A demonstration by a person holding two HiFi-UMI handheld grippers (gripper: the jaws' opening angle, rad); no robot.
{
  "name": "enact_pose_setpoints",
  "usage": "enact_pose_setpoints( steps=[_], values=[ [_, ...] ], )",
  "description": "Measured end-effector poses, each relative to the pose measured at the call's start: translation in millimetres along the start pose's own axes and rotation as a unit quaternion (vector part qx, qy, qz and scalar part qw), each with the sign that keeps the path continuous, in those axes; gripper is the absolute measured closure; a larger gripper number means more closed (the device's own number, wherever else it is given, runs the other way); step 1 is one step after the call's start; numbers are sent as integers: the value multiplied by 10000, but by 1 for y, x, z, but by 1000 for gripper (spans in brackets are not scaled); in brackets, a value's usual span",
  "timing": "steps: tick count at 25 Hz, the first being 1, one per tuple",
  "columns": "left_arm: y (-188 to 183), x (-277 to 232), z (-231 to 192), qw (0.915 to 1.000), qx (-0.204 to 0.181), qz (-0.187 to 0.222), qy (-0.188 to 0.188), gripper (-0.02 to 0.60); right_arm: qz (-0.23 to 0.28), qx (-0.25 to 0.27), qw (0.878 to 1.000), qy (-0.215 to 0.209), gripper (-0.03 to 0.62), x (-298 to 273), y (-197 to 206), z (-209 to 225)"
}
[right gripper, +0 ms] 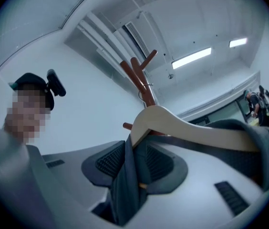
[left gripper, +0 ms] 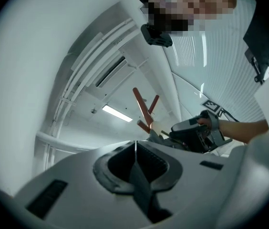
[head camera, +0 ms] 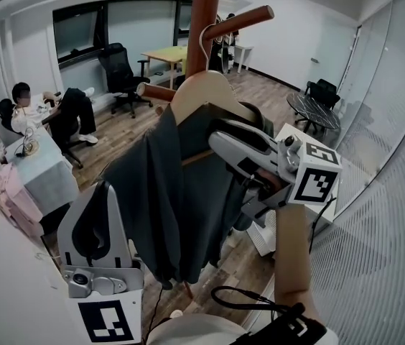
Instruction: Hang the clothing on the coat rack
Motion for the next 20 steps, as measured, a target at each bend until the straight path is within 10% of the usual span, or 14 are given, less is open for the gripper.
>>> enact_pose_setpoints(
  steps=[4, 20],
  values=[
    [-5, 6, 9, 9977, -381, 295, 477, 557, -203, 382, 9988, 247, 453, 2, 7, -9],
    [5, -13, 51, 9903, 589, -168, 1248, 557, -447, 828, 9901, 1039, 562, 14, 29, -25]
  ],
)
Point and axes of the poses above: the fingertips, and each gripper's own axes: x backward along the fingers, z to its right, y out of its underside, the point moved 9 cm from there along x, backward along the fingers, and after that the axes turned 13 degrees about -z, right-handed, at the moved point
